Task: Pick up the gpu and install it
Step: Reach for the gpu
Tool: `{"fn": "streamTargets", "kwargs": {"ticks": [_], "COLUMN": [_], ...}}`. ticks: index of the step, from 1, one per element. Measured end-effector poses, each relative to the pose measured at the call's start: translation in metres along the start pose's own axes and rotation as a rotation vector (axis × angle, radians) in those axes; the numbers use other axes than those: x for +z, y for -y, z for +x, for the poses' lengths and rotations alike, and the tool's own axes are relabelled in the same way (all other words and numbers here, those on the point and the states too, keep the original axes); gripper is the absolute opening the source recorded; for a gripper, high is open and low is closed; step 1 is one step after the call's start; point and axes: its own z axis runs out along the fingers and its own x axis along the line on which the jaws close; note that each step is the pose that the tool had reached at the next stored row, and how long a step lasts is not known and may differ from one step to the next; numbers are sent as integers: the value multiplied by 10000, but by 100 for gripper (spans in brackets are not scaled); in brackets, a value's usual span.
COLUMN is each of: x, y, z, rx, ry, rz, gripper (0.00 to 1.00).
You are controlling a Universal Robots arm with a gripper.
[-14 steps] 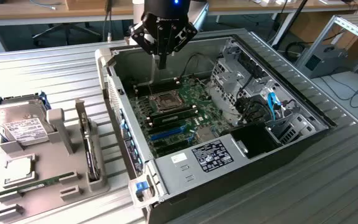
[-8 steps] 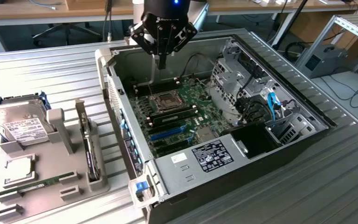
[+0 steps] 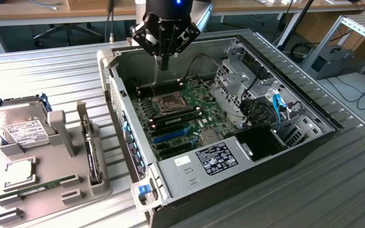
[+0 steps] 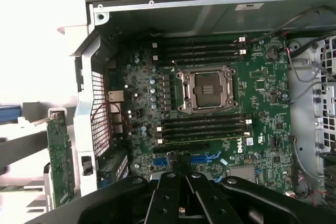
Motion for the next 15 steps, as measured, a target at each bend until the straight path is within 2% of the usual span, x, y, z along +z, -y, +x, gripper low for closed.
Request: {"fn": "streamTargets", "kwargs": {"ticks": [15], "x": [-1], "y": [3], "z": [34], "rx": [1], "ry": [0], "rz": [0], "gripper": [11]}}
